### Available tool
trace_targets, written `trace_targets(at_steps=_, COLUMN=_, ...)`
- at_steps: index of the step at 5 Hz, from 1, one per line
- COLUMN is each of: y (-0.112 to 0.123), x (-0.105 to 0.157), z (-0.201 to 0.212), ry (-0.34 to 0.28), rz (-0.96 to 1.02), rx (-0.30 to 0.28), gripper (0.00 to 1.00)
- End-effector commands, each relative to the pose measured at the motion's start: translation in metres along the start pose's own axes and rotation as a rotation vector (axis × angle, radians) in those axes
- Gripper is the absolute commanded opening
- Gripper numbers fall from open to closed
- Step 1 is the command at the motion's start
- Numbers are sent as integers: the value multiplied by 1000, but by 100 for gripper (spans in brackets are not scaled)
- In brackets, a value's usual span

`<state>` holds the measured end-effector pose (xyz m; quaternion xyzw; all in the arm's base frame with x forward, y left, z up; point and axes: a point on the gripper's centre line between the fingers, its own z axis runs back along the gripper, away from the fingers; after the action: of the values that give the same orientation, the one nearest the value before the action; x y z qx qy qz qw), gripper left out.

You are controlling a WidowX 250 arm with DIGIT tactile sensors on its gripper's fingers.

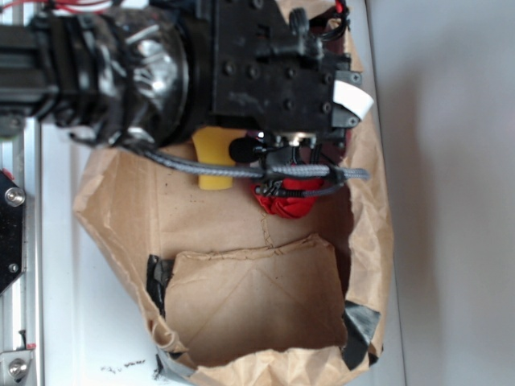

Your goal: Grab the multicolored rope.

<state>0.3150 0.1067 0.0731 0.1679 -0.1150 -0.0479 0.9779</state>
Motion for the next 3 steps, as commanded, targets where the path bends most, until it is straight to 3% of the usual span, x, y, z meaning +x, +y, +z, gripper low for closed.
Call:
trace_targets(at_steps=1, y=30, x=5, z=0, ry=-35, rz=65, rx=107, gripper=100)
trace_targets(at_steps=3, y=43, x=9, z=-11, ry=-23, rz=105, rx=148, gripper=100)
